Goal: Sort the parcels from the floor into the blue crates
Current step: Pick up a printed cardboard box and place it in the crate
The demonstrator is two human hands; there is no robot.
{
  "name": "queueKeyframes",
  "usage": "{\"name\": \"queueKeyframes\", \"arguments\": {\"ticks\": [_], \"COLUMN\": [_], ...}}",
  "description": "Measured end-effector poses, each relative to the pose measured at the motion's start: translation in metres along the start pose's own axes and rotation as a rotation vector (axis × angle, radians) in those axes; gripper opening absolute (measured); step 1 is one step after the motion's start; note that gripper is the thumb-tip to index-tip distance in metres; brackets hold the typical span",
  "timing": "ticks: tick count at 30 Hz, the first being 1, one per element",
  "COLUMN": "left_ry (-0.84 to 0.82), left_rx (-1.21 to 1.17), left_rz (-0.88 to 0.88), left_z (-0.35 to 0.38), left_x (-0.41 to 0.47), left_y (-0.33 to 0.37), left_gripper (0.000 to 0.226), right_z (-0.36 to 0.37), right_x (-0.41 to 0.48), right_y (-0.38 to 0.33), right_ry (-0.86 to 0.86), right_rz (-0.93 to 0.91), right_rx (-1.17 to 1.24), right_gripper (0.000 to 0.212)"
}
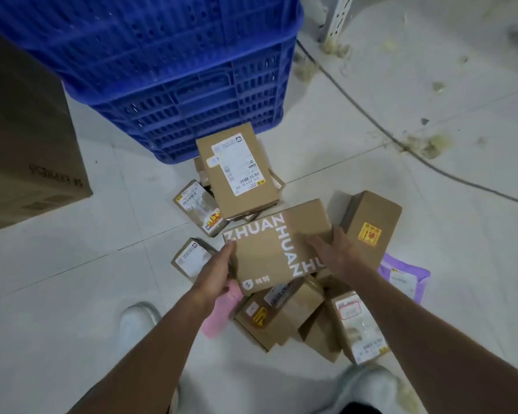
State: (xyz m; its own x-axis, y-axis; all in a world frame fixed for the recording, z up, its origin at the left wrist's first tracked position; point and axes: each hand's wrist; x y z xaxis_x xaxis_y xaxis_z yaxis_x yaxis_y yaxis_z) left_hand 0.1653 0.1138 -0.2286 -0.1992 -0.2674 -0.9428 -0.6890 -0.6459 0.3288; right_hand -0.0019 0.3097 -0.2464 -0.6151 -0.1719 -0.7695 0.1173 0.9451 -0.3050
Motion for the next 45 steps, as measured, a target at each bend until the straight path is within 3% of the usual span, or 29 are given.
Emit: {"name": "queueKeyframes", "arguments": {"ticks": [4, 10, 18, 27, 31, 35, 40, 45], "left_ry": [-0.043, -0.031, -0.021, -0.074, -0.107, -0.107, -0.099, -0.072], "left_rx": [-0.063, -0.014, -0.036, -0.023, -0.015, -0.057, -0.16, -0.337], "left_rz": [0.014, 0.032, 0.042, 0.112, 0.187, 0.276, 0.346, 0.371], "left_z": [0.01, 0.007, -0.011, -0.092, -0.151, -0.213, -0.285, -0.328], "left_x": [0.016, -0.009, -0.119, -0.318, -0.391, -0.455, -0.509, -0.541], "left_y": [-0.002, 0.008, 0.038, 0.129, 0.176, 0.209, 0.233, 0.246], "left_gripper": [0.044, 0.045, 0.051, 0.061, 0.062, 0.055, 0.065, 0.069], "right_z": [0.017, 0.003, -0.054, -0.152, -0.172, -0.177, -0.176, -0.176], "right_x": [0.018, -0.008, -0.111, -0.294, -0.364, -0.432, -0.499, -0.55], "right_y": [0.003, -0.005, -0.03, -0.157, -0.238, -0.31, -0.369, -0.403], "right_ry": [0.011, -0.038, -0.051, -0.042, 0.018, 0.062, 0.084, 0.115], "right_rz": [0.029, 0.018, 0.029, -0.009, -0.035, -0.08, -0.188, -0.305], "right_rx": [0.107, 0.153, 0.136, 0.04, 0.102, 0.124, 0.184, 0.265], "right_gripper": [0.076, 0.071, 0.058, 0.073, 0.07, 0.082, 0.065, 0.063]}}
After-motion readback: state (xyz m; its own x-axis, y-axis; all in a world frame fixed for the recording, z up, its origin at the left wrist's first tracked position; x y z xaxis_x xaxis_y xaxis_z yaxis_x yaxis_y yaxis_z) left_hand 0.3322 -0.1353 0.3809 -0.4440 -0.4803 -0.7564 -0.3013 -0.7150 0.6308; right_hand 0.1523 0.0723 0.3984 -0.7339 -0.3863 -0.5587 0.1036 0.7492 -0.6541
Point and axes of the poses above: each hand's wrist, its own x-axis towards the middle knuckle, its own z-axis out of the palm, y = z × x, and after that the axes turned 12 degrees about -x, right-handed
